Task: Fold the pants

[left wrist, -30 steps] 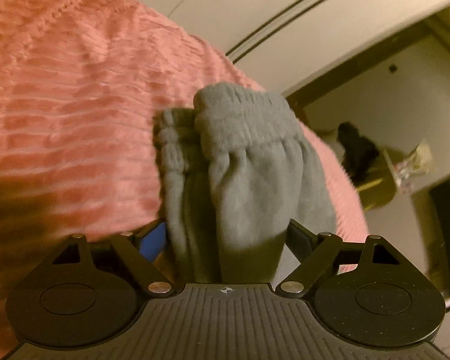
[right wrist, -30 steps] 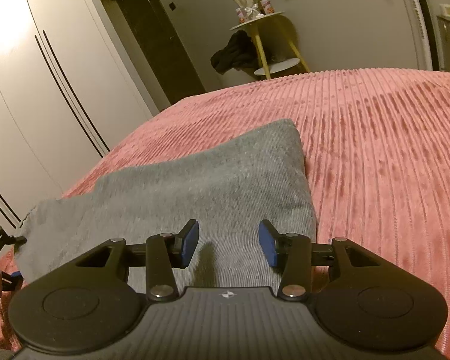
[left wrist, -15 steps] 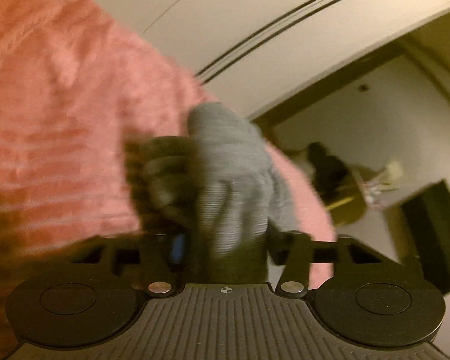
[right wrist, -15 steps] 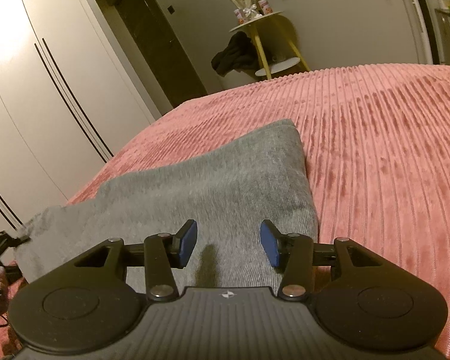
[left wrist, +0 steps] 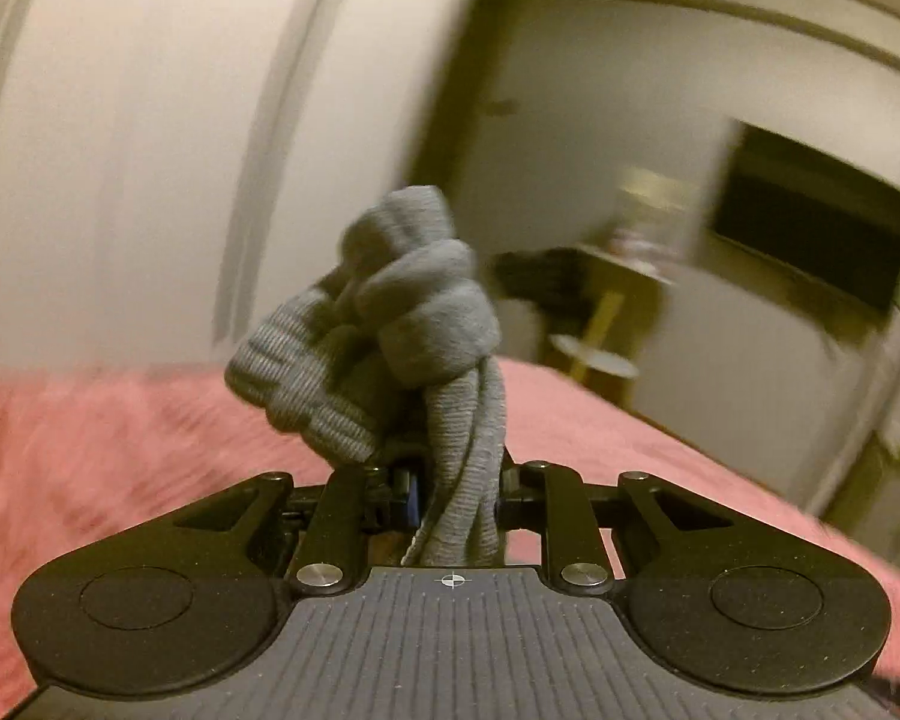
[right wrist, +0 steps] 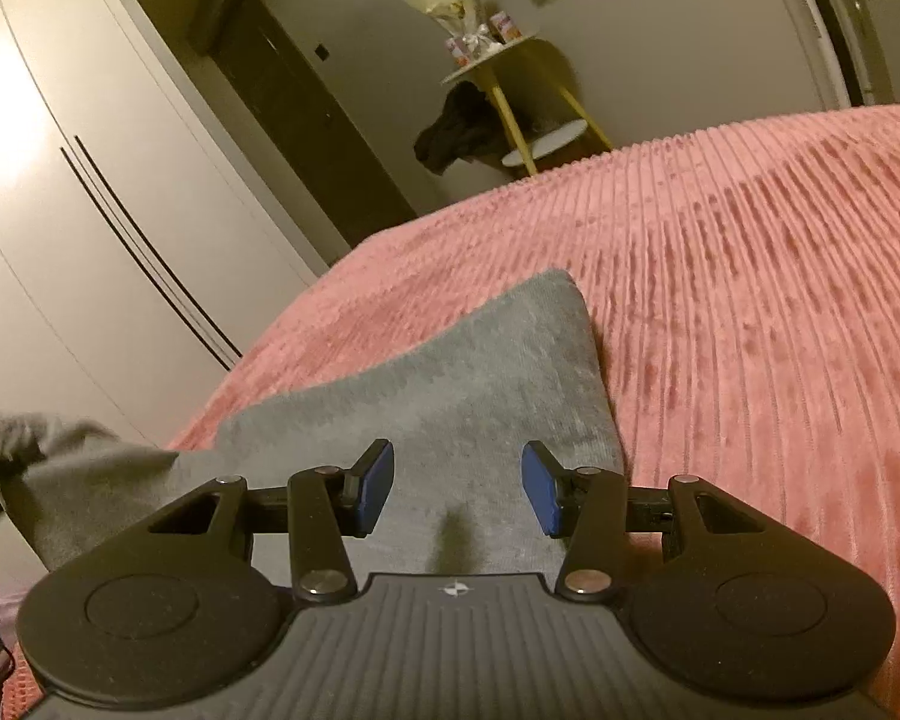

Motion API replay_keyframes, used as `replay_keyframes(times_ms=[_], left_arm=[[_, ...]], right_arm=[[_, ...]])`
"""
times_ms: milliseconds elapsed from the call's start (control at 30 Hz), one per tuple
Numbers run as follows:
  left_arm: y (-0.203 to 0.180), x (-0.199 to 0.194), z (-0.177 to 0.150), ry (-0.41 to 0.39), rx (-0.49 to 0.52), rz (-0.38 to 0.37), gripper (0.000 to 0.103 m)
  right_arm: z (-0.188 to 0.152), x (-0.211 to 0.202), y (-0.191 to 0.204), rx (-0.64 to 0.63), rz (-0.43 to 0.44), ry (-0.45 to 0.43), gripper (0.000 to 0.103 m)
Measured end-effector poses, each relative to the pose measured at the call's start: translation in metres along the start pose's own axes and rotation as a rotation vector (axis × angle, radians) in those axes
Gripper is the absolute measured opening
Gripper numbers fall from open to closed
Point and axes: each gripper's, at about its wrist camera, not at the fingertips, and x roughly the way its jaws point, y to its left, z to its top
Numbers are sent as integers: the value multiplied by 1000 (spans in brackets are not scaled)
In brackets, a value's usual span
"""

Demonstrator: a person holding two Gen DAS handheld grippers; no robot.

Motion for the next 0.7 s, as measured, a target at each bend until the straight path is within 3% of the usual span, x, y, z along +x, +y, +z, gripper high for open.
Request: replay_keyframes(times_ms=[100,233,367,467,600,667,700], left_arm=[[-59,-7,-7,7,105,-99,23],[-131,5,-42,91,211,-199,23],[-175,29,-85,228,258,-229,25],[-200,35,-118,254,385,-171,28],[-226,20,-135,305,512,-131,46],[-230,14,-140,348,548,-134,64],[-229,6,-140,358,551,-151,79]], right_arm=[[4,-8,3,-3,24,-19,47],[8,-15,3,7,60,-19,47],[9,-17,1,21,85,3,47],[10,-19,-1,34,99,2,48],[12,-16,-5,69,143,22,52],[12,-12,-10,116,177,53,57],[12,-8,-13,147,198,78,59]])
